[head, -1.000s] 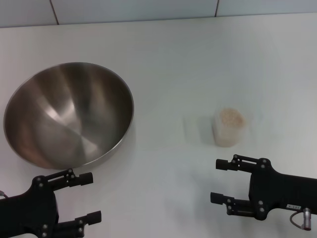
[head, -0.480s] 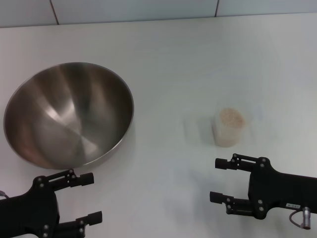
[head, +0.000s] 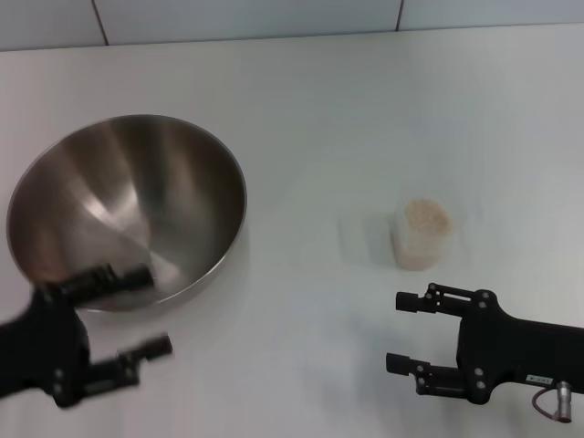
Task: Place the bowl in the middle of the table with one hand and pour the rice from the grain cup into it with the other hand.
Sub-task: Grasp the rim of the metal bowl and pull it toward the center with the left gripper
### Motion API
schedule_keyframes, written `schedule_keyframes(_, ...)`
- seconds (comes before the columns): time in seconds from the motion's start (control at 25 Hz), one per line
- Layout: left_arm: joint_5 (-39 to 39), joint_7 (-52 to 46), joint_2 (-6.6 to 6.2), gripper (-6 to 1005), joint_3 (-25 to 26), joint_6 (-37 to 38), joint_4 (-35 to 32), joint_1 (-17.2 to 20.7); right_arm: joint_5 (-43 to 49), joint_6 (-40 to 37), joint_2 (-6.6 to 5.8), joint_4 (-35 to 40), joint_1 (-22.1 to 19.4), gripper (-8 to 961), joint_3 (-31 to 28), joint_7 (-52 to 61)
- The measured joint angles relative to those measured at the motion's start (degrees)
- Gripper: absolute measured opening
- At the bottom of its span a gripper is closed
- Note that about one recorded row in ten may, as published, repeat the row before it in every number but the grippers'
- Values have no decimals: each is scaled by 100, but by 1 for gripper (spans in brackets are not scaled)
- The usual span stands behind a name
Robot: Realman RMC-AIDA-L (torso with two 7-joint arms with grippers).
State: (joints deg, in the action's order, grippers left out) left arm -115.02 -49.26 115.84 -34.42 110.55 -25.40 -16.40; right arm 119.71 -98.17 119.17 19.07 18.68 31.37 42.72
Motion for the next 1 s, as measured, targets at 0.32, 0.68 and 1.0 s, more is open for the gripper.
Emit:
schedule_keyframes(0.32,1511,-211,107,710,1028,251,-17,-120,-17,-64,2,0,4,719,-4,0)
schedule_keyframes(0.68,2278,-203,223,699,1667,-967,-152,-223,-31,-71,1,0,4,720,-35,0)
schedule_keyframes(1.0,2378,-188,237,690,1718,-1686,-129,-313,-36,-105,1,0,4,720,-52,0)
